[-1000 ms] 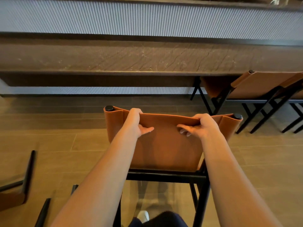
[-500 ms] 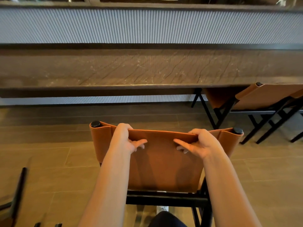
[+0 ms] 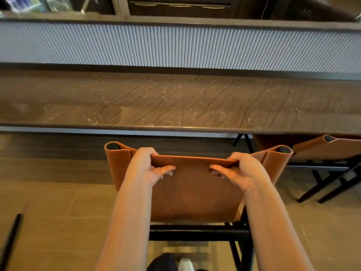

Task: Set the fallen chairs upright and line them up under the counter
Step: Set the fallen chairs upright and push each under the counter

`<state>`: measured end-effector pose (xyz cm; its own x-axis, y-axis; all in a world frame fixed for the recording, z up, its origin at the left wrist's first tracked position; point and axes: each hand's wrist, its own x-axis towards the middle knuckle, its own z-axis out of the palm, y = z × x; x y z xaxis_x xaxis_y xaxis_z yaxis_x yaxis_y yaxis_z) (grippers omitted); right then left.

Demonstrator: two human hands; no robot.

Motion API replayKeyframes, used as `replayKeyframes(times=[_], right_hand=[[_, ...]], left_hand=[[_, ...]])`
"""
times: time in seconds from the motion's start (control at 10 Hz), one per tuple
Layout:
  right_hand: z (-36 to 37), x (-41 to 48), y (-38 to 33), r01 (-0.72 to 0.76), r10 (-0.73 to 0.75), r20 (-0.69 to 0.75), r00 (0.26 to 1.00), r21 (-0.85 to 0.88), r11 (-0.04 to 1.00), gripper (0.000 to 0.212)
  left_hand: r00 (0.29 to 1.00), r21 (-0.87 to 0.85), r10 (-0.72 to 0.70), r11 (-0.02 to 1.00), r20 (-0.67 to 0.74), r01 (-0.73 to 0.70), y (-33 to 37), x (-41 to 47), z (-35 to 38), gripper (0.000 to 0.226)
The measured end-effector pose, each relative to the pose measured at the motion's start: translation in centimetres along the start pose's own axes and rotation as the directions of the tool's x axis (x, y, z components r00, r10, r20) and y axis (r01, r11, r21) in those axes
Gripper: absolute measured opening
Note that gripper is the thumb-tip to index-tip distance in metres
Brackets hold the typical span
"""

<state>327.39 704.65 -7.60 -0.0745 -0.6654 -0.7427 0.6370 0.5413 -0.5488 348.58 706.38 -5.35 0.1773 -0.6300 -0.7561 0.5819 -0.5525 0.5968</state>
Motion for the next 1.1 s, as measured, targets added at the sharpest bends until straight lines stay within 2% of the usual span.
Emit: replayKeyframes(times=[0.1, 0.2, 0.3, 0.5, 0.6, 0.7, 0.8, 0.9, 1.0, 1.1], right_hand=[[1.4, 1.2, -2.8, 0.094, -0.097, 0.065, 0.993, 0.043, 0.995, 0.021], [2.3, 3.4, -5.5, 0.162, -0.162, 0.006, 0.987, 0.020, 0.987, 0.018], [2.3, 6.3, -6.9, 0.169, -0.170, -0.012, 0.985, -0.028, 0.985, 0.019], [2.6, 14.0, -8.6, 0.102, -0.106, -0.058, 0.993, -0.062, 0.993, 0.015], [1.9, 17.5, -8.6, 0.054, -0.055, -0.067, 0.996, -0.029, 0.998, 0.023], [0.7, 19.3, -8.7, 0.022, -0.022, -0.046, 0.999, -0.008, 1.000, 0.023], [1.1, 19.9, -9.5, 0.008, -0.009, -0.018, 1.000, -0.028, 1.000, 0.018], [1.7, 20.1, -10.4, 0.002, -0.003, -0.013, 1.000, -0.071, 0.997, 0.020], [1.5, 19.9, -10.5, -0.055, 0.058, 0.012, 0.998, -0.171, 0.984, 0.019], [0.4, 19.3, -9.2, -0.086, 0.092, 0.012, 0.996, -0.251, 0.964, 0.017]], left_hand=[[0.982, -0.118, 0.081, 0.991, 0.171, -0.061, 2.0, 1.7, 2.8, 0.010], [0.987, -0.155, 0.110, 0.984, 0.121, -0.091, 2.6, 4.3, 5.2, 0.010], [0.995, -0.233, 0.061, 0.972, 0.080, -0.041, 3.1, 7.2, 7.8, 0.017], [0.996, -0.234, 0.020, 0.972, 0.087, 0.001, 3.7, 14.8, 11.1, 0.024], [0.996, -0.203, -0.024, 0.978, 0.091, 0.042, 3.0, 17.6, 12.2, 0.028], [0.995, -0.202, -0.058, 0.977, 0.086, 0.074, 2.6, 19.1, 12.6, 0.027], [0.998, -0.199, -0.035, 0.979, 0.052, 0.045, 3.0, 20.0, 13.2, 0.025], [0.999, -0.205, -0.025, 0.978, 0.045, 0.034, 3.6, 20.3, 13.9, 0.020], [0.999, -0.205, -0.018, 0.979, 0.034, 0.025, 3.4, 20.2, 13.7, 0.026], [0.999, -0.214, -0.023, 0.977, -0.027, 0.016, 2.0, 19.6, 12.9, 0.024]])
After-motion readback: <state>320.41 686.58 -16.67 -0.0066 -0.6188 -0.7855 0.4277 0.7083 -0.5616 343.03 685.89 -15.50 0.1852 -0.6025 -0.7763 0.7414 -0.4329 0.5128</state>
